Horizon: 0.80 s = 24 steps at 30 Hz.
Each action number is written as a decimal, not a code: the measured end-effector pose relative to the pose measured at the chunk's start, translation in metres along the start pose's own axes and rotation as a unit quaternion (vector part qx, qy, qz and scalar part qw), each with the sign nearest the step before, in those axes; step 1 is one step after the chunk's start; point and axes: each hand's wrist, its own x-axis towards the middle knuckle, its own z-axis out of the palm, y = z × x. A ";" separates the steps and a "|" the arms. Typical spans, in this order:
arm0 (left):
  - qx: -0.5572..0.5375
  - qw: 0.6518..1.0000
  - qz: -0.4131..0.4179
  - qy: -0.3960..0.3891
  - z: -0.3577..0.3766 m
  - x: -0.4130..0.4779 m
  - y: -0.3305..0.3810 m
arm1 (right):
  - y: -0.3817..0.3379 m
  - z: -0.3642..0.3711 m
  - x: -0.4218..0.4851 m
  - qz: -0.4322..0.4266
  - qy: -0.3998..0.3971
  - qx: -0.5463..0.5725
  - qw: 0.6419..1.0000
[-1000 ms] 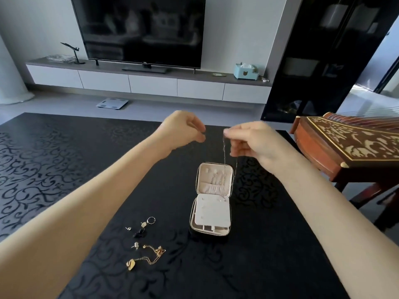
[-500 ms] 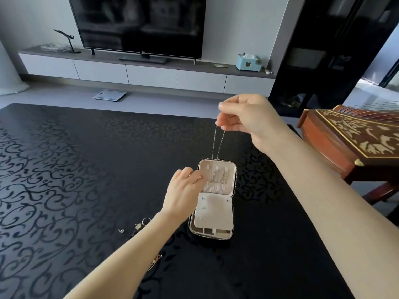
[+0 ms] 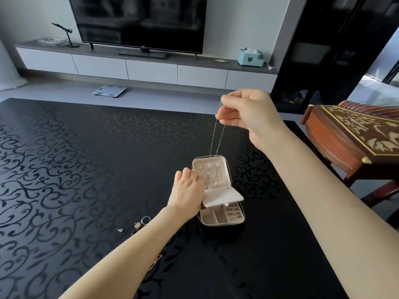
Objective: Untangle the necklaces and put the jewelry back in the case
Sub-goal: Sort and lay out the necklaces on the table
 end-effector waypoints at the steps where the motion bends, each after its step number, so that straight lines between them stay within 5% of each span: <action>1: -0.004 1.000 -0.011 -0.020 0.000 -0.001 -0.001 | 0.001 0.001 0.001 0.001 -0.001 0.002 1.000; 7: -0.030 0.999 -0.016 0.000 -0.001 -0.004 -0.001 | 0.004 0.007 0.004 0.004 0.002 0.015 1.000; 11: -0.191 0.969 -0.101 -0.121 -0.012 0.006 0.001 | 0.007 0.005 0.002 0.005 0.007 0.017 1.000; 13: -0.260 0.947 -0.148 -0.120 -0.015 0.011 0.002 | 0.009 0.003 0.000 0.007 0.007 0.020 1.000; 17: -0.261 0.940 -0.185 -0.120 -0.016 0.019 0.008 | 0.014 -0.002 -0.002 0.013 0.010 0.016 1.000; 24: -0.227 0.915 -0.241 -0.231 -0.025 0.032 0.018 | 0.013 -0.010 -0.004 0.016 0.012 0.020 1.000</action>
